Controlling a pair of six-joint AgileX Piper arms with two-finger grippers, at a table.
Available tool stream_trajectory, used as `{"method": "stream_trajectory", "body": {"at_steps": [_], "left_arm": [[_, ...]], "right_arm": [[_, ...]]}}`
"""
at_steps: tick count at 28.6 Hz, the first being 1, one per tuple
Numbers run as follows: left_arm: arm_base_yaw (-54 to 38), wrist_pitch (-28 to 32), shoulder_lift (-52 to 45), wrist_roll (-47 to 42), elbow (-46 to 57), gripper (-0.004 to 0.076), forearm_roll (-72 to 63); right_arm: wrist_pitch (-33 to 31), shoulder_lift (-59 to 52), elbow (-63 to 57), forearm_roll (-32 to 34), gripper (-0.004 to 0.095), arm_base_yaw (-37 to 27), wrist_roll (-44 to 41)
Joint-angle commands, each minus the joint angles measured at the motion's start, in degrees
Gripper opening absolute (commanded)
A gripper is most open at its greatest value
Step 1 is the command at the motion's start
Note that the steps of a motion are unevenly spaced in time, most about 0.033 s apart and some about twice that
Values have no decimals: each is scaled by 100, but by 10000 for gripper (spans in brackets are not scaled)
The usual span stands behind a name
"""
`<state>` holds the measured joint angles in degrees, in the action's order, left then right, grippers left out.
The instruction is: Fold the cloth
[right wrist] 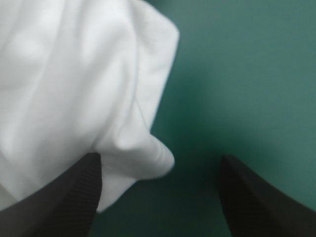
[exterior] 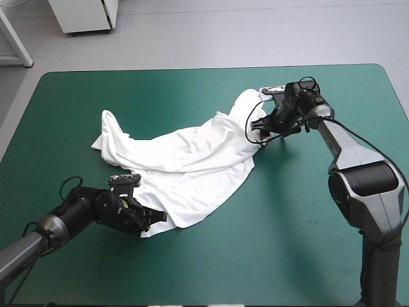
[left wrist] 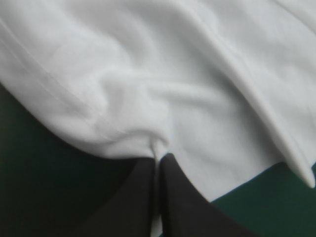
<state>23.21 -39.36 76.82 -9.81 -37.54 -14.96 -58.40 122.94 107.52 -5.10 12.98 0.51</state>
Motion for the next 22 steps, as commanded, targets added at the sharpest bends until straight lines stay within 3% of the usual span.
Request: {"method": "stream_trajectory", "body": {"at_steps": [1,4,7,10,18,21,22], "left_arm": [[42,5,214,7,187,-7,-118],[42,5,214,7,187,-7,-79],[42,15,214,7,187,-8,32],[42,-51,214,7,74,-9,284],[30,-1114,-237,-96,-1437,-9,1332],[30,-1626,-566,-111,-2378,-9,2058],[30,-1963,-738,-149,-3135,-9,2579]], "right_arm": [[194,-92,147,-725,629,18,382],[222,78,147,-980,568,74,396],[222,95,147,-971,332,114,424],[246,-33,174,-873,-16,114,515],[-173,-861,985,-282,-15,103,200],[-411,-1203,1519,-232,-15,103,20],[-551,-1428,1952,-296,-15,103,-94]]}}
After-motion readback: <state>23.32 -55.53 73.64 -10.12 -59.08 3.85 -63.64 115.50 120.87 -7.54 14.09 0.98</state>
